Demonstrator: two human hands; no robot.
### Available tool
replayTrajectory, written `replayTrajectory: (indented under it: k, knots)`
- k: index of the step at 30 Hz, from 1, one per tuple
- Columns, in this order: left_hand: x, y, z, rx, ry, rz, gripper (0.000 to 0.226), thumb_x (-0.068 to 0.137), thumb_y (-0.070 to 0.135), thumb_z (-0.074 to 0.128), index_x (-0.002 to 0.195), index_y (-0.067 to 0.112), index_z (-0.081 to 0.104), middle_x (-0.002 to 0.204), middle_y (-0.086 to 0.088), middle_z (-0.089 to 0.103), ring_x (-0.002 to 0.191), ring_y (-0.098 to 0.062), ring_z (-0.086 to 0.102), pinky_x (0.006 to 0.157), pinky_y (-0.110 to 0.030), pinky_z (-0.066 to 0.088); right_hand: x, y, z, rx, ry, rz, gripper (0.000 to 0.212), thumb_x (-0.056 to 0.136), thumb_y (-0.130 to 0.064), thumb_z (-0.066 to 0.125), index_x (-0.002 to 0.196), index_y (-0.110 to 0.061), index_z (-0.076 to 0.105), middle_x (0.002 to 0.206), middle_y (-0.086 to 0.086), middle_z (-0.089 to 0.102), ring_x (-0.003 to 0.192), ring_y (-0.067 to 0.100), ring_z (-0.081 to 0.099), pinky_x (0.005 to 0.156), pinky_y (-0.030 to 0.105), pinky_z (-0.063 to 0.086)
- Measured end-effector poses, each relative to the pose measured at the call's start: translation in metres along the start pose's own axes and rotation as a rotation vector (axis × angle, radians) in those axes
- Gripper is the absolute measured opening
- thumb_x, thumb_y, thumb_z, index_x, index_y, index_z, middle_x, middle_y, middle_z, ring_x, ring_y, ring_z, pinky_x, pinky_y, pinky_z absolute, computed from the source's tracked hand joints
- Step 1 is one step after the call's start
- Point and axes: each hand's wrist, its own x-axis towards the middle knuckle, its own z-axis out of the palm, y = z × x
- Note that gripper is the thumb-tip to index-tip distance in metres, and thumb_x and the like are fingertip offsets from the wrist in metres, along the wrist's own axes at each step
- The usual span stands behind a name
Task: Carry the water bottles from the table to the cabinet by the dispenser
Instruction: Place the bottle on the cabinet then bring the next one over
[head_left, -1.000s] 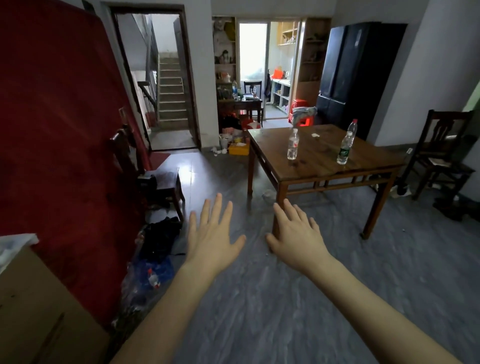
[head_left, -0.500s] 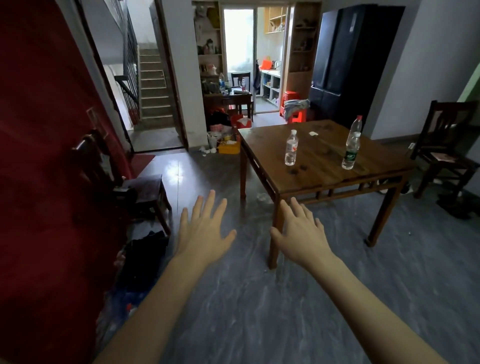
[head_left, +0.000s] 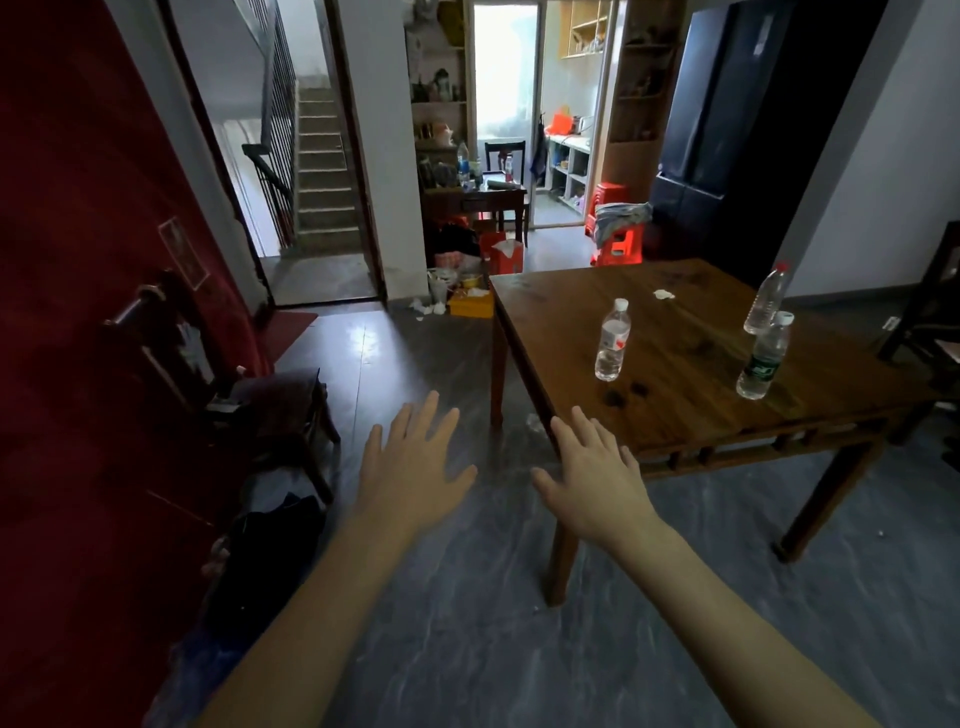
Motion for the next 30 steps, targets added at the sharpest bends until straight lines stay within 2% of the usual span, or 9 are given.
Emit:
replayTrajectory:
  k: [8,19,30]
  knots:
    - [0.116,-0.033,0.014,-0.029,0.009,0.017,0.073,0.099,0.06,0.04,0.16,0.032,0.011,0.17,0.003,-0.004,0.157,-0.023,0.0,0.124,-0.051,0.008,0.119,-0.012,0.01,0.007,-0.048,-0.003,0.071,0.097,-0.051,0.047,0.157,-0.026,0.02,0.168,0.003,0.004,0.154,0.025,0.004,0.122,0.053,0.012]
    - [0.299,-0.118,-0.003,-0.017,0.0,0.078,0.074,0.1,0.059,0.04,0.161,0.029,0.01,0.171,0.001,-0.005,0.157,-0.024,-0.001,0.124,-0.051,0.007,0.316,-0.071,0.007,-0.032,-0.053,0.053,0.071,0.095,-0.054,0.05,0.156,-0.028,0.023,0.168,0.003,0.004,0.154,0.025,0.005,0.121,0.053,0.011]
    - [0.442,-0.175,0.014,-0.026,-0.055,0.1,0.074,0.1,0.06,0.041,0.161,0.03,0.01,0.17,0.001,-0.006,0.157,-0.024,-0.001,0.125,-0.052,0.007,0.465,-0.08,0.028,0.0,-0.106,0.154,0.07,0.095,-0.053,0.051,0.155,-0.028,0.026,0.168,0.003,0.005,0.154,0.025,0.005,0.121,0.055,0.013]
